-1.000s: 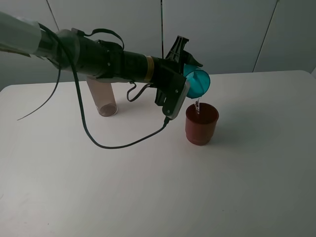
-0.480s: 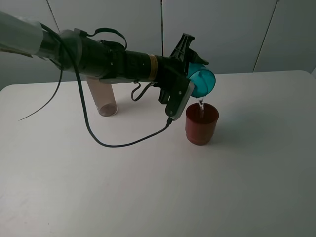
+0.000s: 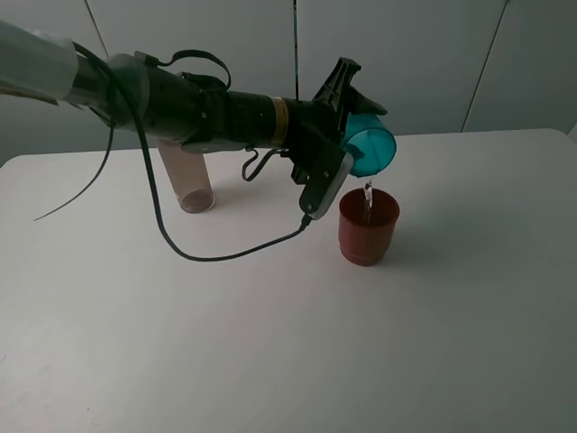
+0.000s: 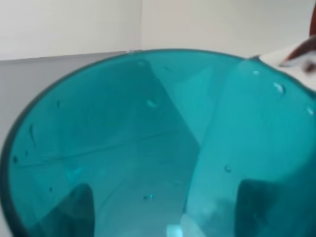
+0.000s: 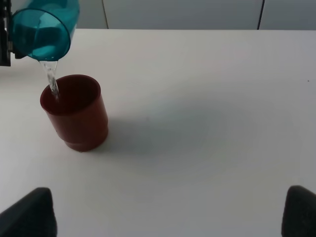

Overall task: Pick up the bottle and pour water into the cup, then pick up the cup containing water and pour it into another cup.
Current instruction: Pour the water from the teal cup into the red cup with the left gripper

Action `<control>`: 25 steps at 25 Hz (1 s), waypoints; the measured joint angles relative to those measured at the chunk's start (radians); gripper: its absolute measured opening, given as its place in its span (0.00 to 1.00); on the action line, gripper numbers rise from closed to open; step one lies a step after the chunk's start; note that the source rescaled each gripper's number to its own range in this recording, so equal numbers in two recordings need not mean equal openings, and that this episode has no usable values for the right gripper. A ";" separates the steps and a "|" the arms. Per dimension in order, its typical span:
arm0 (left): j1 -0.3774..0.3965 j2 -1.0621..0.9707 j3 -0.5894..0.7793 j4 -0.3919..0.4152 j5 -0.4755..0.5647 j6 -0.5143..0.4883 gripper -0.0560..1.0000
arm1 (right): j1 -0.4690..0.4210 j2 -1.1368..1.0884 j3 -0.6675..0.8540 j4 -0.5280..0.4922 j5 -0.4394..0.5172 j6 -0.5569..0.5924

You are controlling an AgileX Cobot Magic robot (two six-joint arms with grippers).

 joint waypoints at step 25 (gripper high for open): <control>-0.008 0.000 0.000 0.030 -0.026 0.246 0.12 | 0.000 0.000 0.000 0.000 0.000 0.000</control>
